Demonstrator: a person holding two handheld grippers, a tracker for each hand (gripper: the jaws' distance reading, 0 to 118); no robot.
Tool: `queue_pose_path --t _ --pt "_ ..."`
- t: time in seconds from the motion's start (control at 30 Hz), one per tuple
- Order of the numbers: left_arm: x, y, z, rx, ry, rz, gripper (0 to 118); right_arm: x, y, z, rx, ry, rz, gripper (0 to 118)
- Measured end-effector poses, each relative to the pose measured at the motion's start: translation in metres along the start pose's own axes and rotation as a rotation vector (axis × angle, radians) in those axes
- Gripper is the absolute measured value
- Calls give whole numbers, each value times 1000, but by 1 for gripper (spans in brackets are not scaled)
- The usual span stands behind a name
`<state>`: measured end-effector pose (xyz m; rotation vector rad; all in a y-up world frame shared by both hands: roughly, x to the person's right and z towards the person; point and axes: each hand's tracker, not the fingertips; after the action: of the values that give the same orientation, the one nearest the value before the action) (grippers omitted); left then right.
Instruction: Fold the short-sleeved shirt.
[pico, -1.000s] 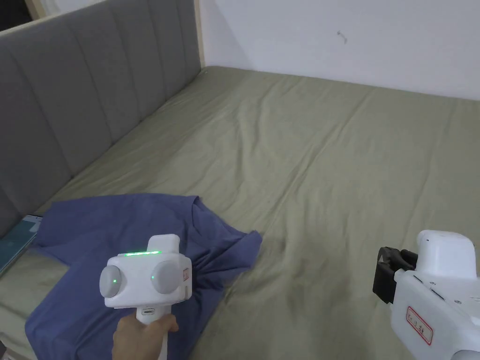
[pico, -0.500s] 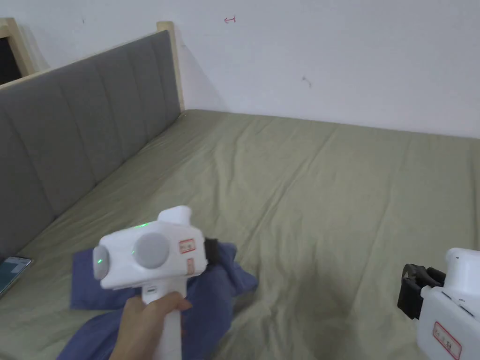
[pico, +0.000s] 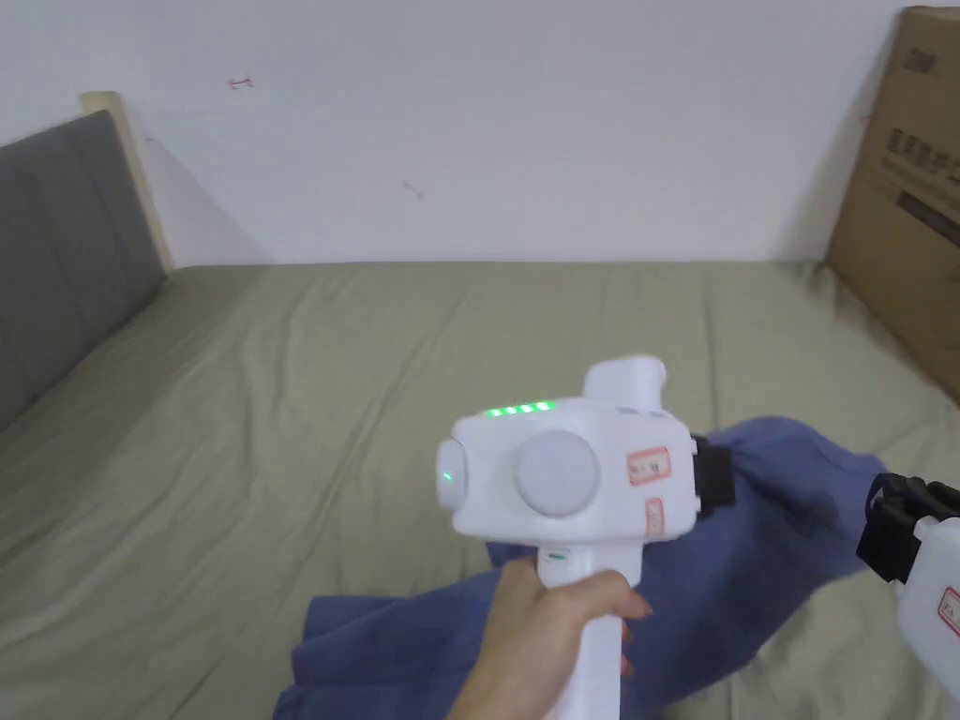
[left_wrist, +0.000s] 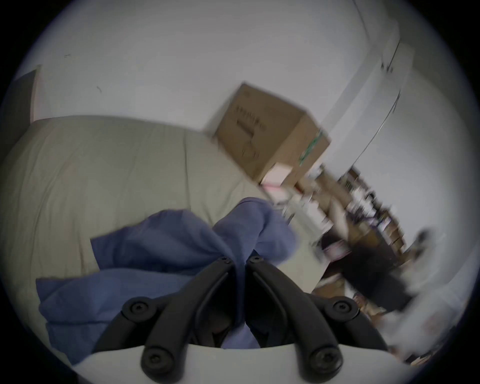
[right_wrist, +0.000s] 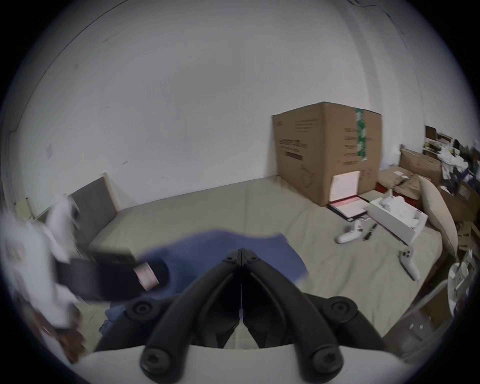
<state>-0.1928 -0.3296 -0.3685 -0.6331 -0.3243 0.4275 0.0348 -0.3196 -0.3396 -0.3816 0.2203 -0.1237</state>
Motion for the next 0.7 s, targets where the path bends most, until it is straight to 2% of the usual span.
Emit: queue_pose_path --t 0.07,0.17,0.2,0.23,0.27,0.3,0.33,0.4,0.53,0.6,0.63,0.7 --pt "-3 -32 -43 -133 57 -30 4 18 -4 -1 -14 -37 -21 0" --pt "-16 -81 -88 -296 42 38 7 40 -14 -7 -55 -67 -58 0" --pt "-19 -94 -98 -355 62 62 16 44 -17 -8 -68 -75 -60 0" --pt "-21 -107 -107 -398 84 47 33 45 -20 -9 -79 -84 -61 0" --pt "-22 -118 -112 -436 106 45 66 47 -23 -11 -91 -92 -60 0" --pt "-27 -124 -114 -435 118 55 86 48 -25 -12 -98 -95 -60 0" --pt "-30 -129 -114 -438 117 74 96 49 -26 -13 -103 -96 -61 0" --pt "-35 -126 -105 -415 101 128 101 49 -28 -15 -115 -95 -68 0" --pt "-35 -98 -73 -330 119 98 101 39 -26 -16 -122 -83 -65 0" --pt "-39 -81 -52 -270 146 64 94 32 -25 -16 -121 -64 -55 0" --pt "-41 -76 -40 -245 159 63 80 27 -25 -16 -122 -55 -46 0" --pt "-51 -70 -17 -204 167 70 11 18 -25 -16 -124 -37 -27 0"
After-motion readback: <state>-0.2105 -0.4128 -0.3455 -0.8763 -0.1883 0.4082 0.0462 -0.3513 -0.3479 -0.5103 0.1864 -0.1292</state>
